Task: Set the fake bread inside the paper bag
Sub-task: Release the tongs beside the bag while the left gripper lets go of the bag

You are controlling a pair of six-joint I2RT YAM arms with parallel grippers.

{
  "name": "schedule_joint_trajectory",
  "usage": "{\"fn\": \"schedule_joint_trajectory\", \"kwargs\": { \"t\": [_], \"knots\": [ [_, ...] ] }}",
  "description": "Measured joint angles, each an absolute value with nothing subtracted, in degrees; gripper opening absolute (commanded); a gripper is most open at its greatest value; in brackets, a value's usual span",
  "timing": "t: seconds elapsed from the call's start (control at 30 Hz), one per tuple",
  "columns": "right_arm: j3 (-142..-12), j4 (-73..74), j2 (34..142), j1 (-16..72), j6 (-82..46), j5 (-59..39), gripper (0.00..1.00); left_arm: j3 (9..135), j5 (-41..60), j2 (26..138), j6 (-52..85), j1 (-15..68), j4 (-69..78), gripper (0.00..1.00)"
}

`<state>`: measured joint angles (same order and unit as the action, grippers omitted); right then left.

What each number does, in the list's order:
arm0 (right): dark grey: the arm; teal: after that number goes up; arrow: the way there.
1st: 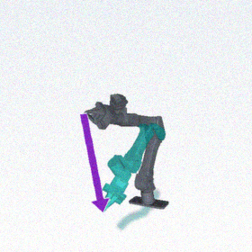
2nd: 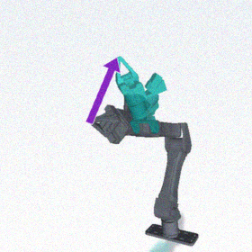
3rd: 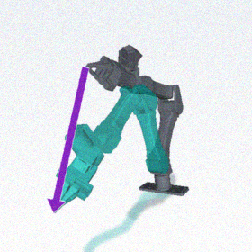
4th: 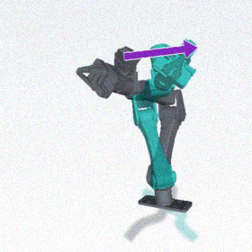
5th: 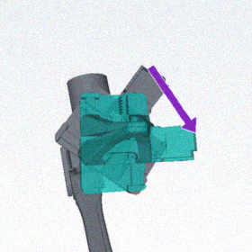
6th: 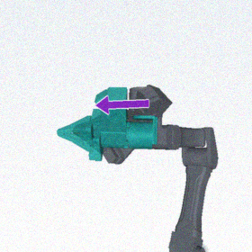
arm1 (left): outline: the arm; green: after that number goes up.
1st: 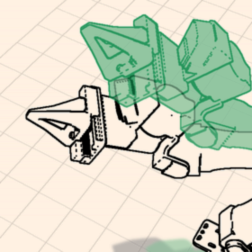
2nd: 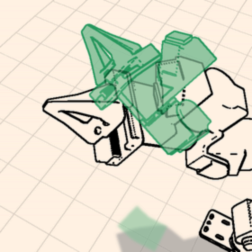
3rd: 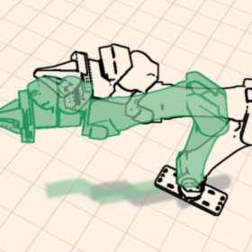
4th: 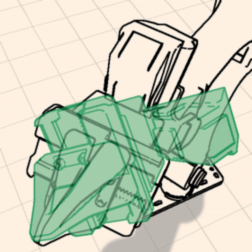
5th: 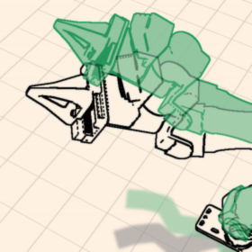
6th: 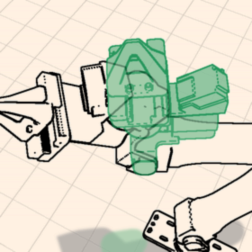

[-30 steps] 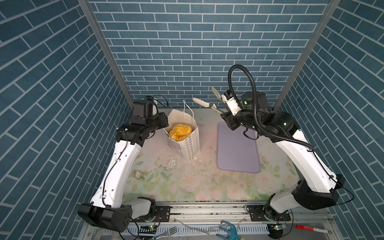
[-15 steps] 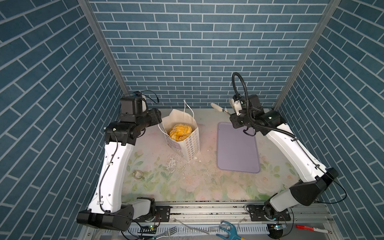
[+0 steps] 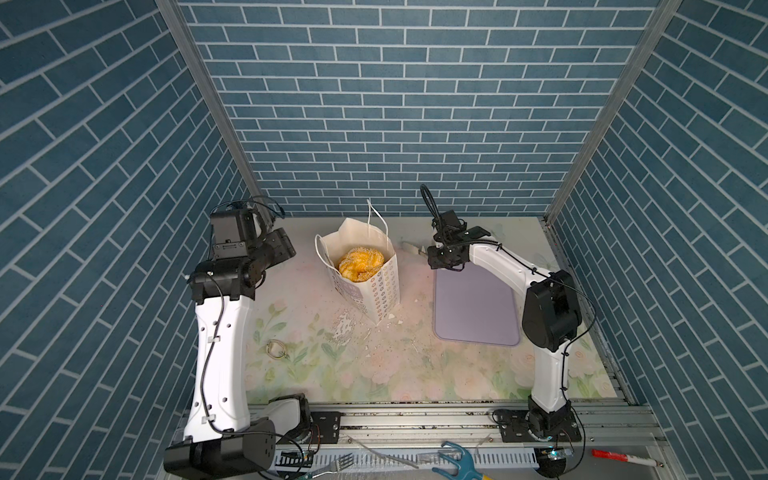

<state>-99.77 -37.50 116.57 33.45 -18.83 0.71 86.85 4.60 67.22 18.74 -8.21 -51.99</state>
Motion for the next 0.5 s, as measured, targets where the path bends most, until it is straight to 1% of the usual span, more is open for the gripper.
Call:
{"fn": "schedule_joint_trajectory", "kwargs": {
  "t": [0.27, 0.4, 0.43, 0.5],
  "knots": [
    [-103.5, -34.3, 122.9, 35.5, -20.6, -1.4, 0.51, 84.3, 5.9, 66.5, 18.6, -8.6, -51.5, 0.74],
    [-103.9, -33.4, 126.1, 36.0, -21.6, -2.8, 0.55, 83.5, 6.7, 66.5, 18.6, -8.6, -51.0, 0.74],
    [-103.9, -33.4, 126.7, 36.1, -21.7, -3.1, 0.57, 83.5, 6.8, 66.5, 18.6, -8.6, -51.0, 0.74],
    [-103.5, -33.4, 127.4, 36.2, -22.0, -3.5, 0.69, 83.2, 7.0, 66.5, 18.6, -8.6, -50.7, 0.74]
  ]
}}
